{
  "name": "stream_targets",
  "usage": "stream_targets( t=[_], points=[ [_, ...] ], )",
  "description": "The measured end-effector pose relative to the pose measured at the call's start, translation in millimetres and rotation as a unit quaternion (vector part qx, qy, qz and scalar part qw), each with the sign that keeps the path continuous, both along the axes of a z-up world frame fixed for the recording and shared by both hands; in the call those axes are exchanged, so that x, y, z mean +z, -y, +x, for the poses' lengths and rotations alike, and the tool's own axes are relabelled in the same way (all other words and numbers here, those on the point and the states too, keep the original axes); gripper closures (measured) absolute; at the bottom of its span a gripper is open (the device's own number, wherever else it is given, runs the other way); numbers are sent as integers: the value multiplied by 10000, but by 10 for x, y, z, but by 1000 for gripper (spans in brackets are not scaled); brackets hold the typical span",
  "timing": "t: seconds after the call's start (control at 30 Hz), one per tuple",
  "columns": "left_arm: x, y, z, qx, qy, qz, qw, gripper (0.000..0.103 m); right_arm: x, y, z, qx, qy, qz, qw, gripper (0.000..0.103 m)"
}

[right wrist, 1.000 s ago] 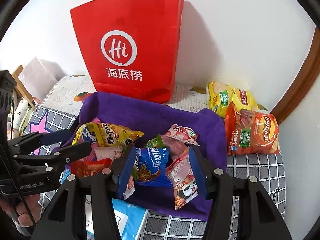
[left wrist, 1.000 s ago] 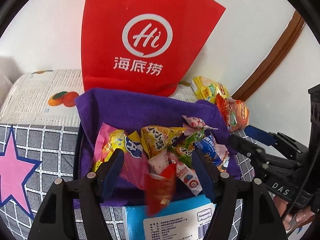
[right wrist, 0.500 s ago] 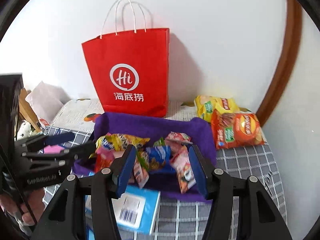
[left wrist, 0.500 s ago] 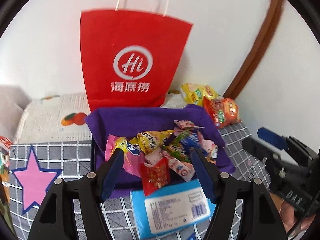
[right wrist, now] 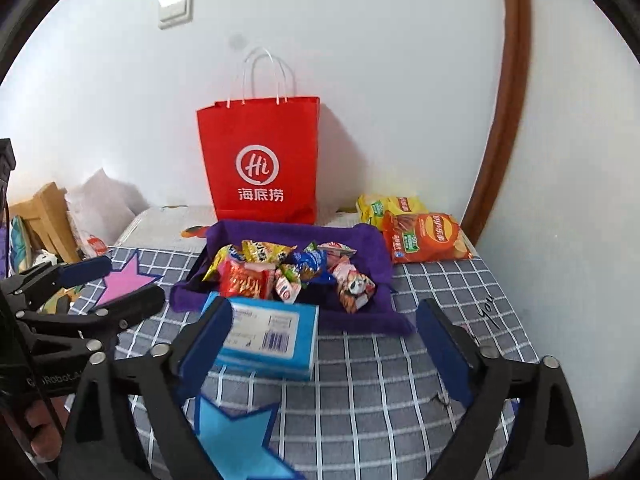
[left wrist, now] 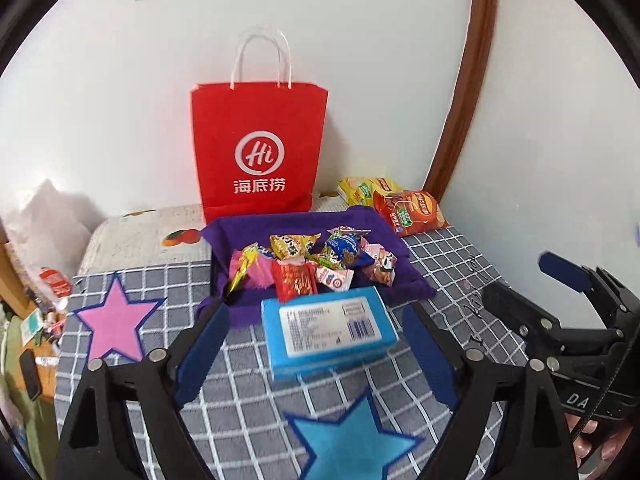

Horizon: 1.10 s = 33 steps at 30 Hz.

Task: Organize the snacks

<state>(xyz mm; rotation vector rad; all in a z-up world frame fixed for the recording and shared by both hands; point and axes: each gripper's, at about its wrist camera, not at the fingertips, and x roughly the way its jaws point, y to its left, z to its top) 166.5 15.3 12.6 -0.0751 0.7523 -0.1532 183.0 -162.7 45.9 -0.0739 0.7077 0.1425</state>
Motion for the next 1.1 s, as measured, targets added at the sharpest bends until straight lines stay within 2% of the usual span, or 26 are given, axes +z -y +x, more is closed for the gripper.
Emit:
stream_targets(
  t=[0.13, 0.27, 0.53, 1.1],
  points=[
    [73, 25, -363, 158, 182, 179, 9995, 9, 20, 100, -355, -75, -106, 170, 9998, 6],
    [102, 103, -699, 342, 360, 432, 9978, 9, 22, 185, -749, -175, -97, 192, 9996, 5],
    [148, 252, -1115, 284, 482, 447, 9974, 9, -4, 328, -1248, -333, -47, 201, 9992, 4],
    [143, 295, -1238, 284, 501, 424, 9974, 9, -40, 437, -1382, -444, -27, 425, 9981, 4]
  ],
)
